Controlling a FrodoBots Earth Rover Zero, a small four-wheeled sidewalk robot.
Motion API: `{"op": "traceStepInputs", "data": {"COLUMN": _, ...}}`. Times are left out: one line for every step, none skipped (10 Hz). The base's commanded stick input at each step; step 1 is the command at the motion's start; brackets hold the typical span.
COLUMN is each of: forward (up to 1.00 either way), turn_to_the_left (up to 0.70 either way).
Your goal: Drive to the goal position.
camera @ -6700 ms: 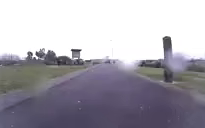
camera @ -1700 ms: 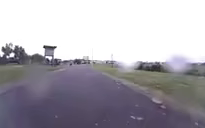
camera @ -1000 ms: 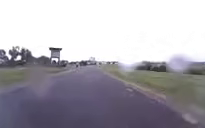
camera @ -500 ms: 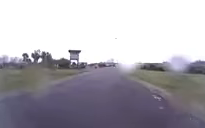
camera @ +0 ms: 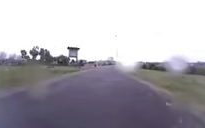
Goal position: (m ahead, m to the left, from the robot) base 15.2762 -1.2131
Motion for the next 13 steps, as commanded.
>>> {"op": "traceStepInputs", "data": {"forward": 1.0, "turn_to_the_left": 0.0}}
{"op": "traceStepInputs", "data": {"forward": 1.0, "turn_to_the_left": 0.0}}
{"op": "traceStepInputs", "data": {"forward": 1.0, "turn_to_the_left": 0.0}}
{"op": "traceStepInputs", "data": {"forward": 1.0, "turn_to_the_left": 0.0}}
{"op": "traceStepInputs", "data": {"forward": 1.0, "turn_to_the_left": 0.0}}
{"op": "traceStepInputs", "data": {"forward": 1.0, "turn_to_the_left": 0.0}}
{"op": "traceStepInputs", "data": {"forward": 1.0, "turn_to_the_left": 0.0}}
{"op": "traceStepInputs", "data": {"forward": 1.0, "turn_to_the_left": 0.0}}
{"op": "traceStepInputs", "data": {"forward": 1.0, "turn_to_the_left": 0.0}}
{"op": "traceStepInputs", "data": {"forward": 1.0, "turn_to_the_left": 0.0}}
{"op": "traceStepInputs", "data": {"forward": 1.0, "turn_to_the_left": 0.0}}
{"op": "traceStepInputs", "data": {"forward": 1.0, "turn_to_the_left": 0.0}}
{"op": "traceStepInputs", "data": {"forward": 1.0, "turn_to_the_left": 0.0}}
